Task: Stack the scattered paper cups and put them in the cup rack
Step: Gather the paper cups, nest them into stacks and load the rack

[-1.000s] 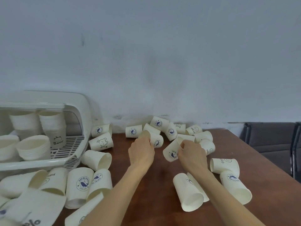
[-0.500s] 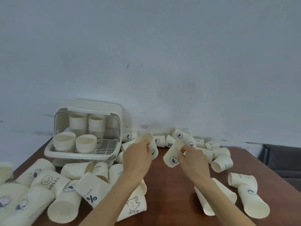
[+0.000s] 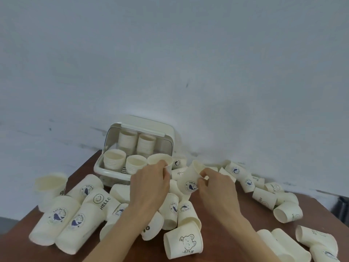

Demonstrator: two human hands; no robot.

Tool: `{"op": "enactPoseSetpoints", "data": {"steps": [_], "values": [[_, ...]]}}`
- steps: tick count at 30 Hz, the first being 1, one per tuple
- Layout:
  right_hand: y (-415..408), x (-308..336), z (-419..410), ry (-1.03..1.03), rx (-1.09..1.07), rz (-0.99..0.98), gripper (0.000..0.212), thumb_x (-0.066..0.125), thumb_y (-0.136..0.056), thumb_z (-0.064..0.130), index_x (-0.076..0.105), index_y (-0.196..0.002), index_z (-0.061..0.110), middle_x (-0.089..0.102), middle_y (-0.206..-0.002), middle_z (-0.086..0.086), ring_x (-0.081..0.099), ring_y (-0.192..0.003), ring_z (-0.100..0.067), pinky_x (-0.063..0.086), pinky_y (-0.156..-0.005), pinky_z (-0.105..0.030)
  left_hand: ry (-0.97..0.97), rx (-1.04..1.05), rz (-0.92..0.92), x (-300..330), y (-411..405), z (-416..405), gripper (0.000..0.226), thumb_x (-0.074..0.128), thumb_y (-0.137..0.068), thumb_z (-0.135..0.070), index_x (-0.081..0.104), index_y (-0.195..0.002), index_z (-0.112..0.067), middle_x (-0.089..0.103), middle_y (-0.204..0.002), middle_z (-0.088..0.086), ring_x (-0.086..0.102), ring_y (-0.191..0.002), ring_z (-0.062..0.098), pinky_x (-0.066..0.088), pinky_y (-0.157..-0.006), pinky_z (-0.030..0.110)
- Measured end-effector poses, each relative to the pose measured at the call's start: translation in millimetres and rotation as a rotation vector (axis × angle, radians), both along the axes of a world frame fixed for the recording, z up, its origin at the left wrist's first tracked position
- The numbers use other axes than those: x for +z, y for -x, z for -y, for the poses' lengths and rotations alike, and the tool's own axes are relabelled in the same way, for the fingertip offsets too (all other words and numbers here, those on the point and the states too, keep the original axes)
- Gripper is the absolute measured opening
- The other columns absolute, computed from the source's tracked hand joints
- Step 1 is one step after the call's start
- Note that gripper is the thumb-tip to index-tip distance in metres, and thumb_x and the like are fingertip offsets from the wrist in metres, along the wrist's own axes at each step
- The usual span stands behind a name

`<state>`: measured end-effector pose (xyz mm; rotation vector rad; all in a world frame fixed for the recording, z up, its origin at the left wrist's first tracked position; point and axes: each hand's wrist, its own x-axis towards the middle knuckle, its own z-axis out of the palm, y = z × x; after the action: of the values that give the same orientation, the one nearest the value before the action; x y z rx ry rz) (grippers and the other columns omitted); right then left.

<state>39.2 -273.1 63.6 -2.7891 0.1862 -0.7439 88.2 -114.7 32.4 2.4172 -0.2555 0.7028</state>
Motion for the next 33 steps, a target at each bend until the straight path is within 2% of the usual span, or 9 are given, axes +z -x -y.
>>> {"op": "enactPoseSetpoints", "data": {"steps": [4,7,11,15,20,23,26,30,33], "values": [[-13,0,-22,-0.070,0.031,0.025,0.019,0.048,-0.092,0.026,0.065,-0.102,0.025,0.070,-0.079,0.002,0.061,-0.082,-0.021,0.044,-0.076,-0.033,0.031,0.038,0.016,-1,-9,-26,0.024,0.039,-0.096,-0.031,0.062,-0.099,-0.027,0.064,-0.078,-0.007,0.061,-0.075,0.018,0.045,-0.061,0.032],[-25,0,-34,-0.106,0.023,0.029,0.018,0.050,-0.092,0.026,0.066,-0.101,0.024,0.069,-0.078,0.003,0.060,-0.081,-0.021,0.042,-0.071,-0.031,0.042,0.070,0.034,-1,-18,-42,0.025,0.040,-0.097,-0.032,0.063,-0.102,-0.025,0.065,-0.086,-0.007,0.061,-0.080,0.018,0.044,-0.062,0.032],[-39,1,-51,-0.154,0.043,0.016,0.017,0.052,-0.092,0.026,0.066,-0.102,0.024,0.067,-0.074,0.007,0.060,-0.078,-0.018,0.046,-0.070,-0.030,0.046,0.089,0.045,-3,-34,-60,0.026,0.040,-0.096,-0.032,0.064,-0.098,-0.022,0.064,-0.084,-0.007,0.060,-0.077,0.018,0.044,-0.064,0.033],[-55,1,-64,-0.178,0.068,0.021,0.015,0.052,-0.092,0.025,0.066,-0.096,0.026,0.063,-0.065,0.009,0.057,-0.065,-0.006,0.037,-0.057,-0.018,0.082,0.116,0.062,-2,-49,-74,0.025,0.042,-0.096,-0.031,0.065,-0.099,-0.021,0.063,-0.085,-0.005,0.058,-0.075,0.020,0.047,-0.064,0.034],[-68,10,-80,-0.212,0.085,0.049,0.012,0.054,-0.092,0.024,0.066,-0.094,0.026,0.062,-0.059,0.009,0.055,-0.061,0.000,0.032,-0.056,-0.009,0.132,0.162,0.094,0,-70,-92,0.025,0.041,-0.098,-0.029,0.064,-0.100,-0.018,0.063,-0.088,-0.001,0.056,-0.078,0.024,0.047,-0.066,0.038],[-76,15,-86,-0.238,0.087,0.076,0.012,0.055,-0.093,0.024,0.066,-0.097,0.026,0.058,-0.060,0.017,0.051,-0.061,0.004,0.029,-0.058,-0.006,0.153,0.203,0.098,-1,-86,-104,0.025,0.039,-0.100,-0.027,0.061,-0.099,-0.016,0.061,-0.087,0.002,0.056,-0.077,0.028,0.048,-0.067,0.041],[-86,15,-92,-0.275,0.086,0.109,0.013,0.056,-0.092,0.024,0.067,-0.098,0.026,0.057,-0.064,0.019,0.050,-0.064,0.004,0.031,-0.060,-0.010,0.165,0.209,0.103,-2,-100,-113,0.025,0.036,-0.101,-0.023,0.059,-0.098,-0.013,0.057,-0.084,0.003,0.053,-0.074,0.027,0.046,-0.064,0.040],[-101,10,-101,-0.319,0.097,0.132,0.014,0.055,-0.091,0.025,0.068,-0.097,0.027,0.062,-0.070,0.015,0.057,-0.070,-0.005,0.043,-0.069,-0.030,0.161,0.208,0.064,-7,-120,-119,0.023,0.037,-0.101,-0.021,0.059,-0.105,-0.015,0.058,-0.091,0.002,0.050,-0.077,0.021,0.038,-0.063,0.033],[-113,5,-108,-0.333,0.124,0.155,0.013,0.055,-0.092,0.025,0.067,-0.095,0.027,0.065,-0.072,0.012,0.056,-0.072,-0.004,0.040,-0.067,-0.024,0.134,0.206,0.014,-8,-131,-122,0.022,0.038,-0.099,-0.018,0.059,-0.108,-0.018,0.061,-0.096,0.001,0.054,-0.084,0.024,0.037,-0.065,0.033]]}}
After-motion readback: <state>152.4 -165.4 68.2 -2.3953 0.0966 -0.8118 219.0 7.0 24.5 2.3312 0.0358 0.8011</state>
